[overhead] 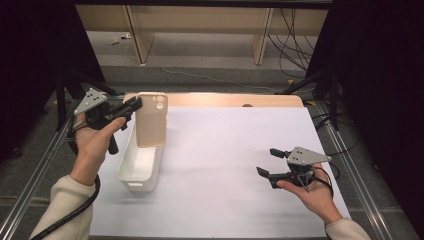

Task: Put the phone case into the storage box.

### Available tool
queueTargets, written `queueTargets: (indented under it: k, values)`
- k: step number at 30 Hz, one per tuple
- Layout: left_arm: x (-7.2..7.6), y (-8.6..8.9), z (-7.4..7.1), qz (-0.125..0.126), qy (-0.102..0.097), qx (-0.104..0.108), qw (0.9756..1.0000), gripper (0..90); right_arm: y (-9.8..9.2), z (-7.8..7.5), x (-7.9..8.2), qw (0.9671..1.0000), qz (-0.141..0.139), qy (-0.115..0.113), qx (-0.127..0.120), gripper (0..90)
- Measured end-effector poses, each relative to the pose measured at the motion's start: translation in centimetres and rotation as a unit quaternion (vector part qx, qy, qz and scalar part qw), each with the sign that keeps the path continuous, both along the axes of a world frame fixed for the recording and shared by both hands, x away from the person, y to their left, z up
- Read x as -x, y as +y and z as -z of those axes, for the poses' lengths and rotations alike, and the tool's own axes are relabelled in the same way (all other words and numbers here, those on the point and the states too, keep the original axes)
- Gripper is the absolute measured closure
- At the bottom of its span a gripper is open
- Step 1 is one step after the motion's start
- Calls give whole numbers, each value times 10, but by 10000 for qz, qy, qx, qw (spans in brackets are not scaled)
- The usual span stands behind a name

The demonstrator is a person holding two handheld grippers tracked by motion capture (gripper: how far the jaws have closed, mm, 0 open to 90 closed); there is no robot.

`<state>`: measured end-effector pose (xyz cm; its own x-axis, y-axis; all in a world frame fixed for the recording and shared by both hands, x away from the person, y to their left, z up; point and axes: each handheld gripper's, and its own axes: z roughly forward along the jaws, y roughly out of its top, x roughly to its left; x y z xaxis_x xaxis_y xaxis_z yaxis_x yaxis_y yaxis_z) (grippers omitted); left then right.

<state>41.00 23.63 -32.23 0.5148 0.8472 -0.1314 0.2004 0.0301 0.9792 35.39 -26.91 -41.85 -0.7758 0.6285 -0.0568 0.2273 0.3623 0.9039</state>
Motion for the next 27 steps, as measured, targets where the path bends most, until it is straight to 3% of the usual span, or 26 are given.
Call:
queueTargets:
  k: [27]
  values:
    - [-6, 7, 2, -101, -19, 51, 9999, 817, 0, 1, 0, 10000, -9, 14, 9, 230]
